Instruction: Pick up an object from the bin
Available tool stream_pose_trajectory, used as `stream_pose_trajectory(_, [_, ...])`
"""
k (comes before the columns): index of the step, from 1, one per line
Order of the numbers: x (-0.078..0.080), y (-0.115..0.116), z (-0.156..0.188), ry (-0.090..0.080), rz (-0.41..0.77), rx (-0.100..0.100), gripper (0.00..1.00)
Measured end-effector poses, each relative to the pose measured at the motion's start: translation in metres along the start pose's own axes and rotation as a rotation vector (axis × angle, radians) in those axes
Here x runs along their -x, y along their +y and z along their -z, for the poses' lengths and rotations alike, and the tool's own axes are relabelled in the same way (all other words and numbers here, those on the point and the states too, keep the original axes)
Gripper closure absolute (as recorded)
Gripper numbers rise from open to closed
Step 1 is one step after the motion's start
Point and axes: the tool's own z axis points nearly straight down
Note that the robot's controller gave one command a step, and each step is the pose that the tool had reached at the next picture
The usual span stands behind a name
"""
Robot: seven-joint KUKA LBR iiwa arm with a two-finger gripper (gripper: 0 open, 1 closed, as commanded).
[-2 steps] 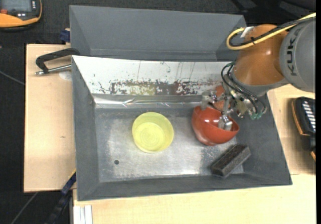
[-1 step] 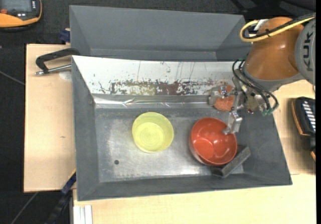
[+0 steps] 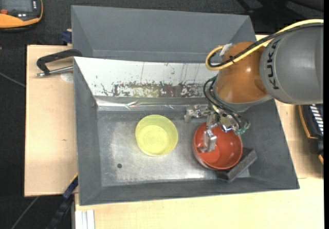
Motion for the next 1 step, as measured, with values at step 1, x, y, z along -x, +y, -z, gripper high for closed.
stream_pose_trajectory(1, [0.0008,-0.0062,0.0053,-0.007,-0.006,-0.008,1.0])
